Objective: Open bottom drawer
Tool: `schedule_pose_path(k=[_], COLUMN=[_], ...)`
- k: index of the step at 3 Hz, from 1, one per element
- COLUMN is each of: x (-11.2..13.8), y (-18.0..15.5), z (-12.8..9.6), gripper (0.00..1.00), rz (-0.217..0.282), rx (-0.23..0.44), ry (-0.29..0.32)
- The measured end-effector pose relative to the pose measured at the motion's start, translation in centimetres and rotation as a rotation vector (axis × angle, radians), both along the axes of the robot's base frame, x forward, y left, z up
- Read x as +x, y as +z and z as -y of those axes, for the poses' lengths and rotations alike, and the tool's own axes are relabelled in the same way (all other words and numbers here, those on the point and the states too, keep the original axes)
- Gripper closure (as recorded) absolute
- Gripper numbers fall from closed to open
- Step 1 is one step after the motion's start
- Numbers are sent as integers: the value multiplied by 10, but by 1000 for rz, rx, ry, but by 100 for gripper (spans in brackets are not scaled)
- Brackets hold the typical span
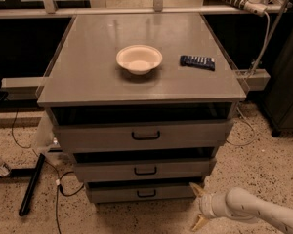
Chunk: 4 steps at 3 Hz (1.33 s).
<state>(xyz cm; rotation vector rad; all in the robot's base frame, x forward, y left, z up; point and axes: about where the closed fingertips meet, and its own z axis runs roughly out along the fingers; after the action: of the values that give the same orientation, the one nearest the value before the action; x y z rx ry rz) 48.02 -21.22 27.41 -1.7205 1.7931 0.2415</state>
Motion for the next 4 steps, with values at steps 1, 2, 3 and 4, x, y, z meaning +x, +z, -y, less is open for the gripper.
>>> schedule_pose_path(k=[1, 2, 3, 4], x=[23, 43, 57, 86], y=[-11, -22, -36, -67], z=[2, 7, 14, 18], gripper=[0, 0, 0, 0], rz=[46, 79, 82, 56], rx=[17, 29, 38, 108], ry=[-36, -83, -125, -158])
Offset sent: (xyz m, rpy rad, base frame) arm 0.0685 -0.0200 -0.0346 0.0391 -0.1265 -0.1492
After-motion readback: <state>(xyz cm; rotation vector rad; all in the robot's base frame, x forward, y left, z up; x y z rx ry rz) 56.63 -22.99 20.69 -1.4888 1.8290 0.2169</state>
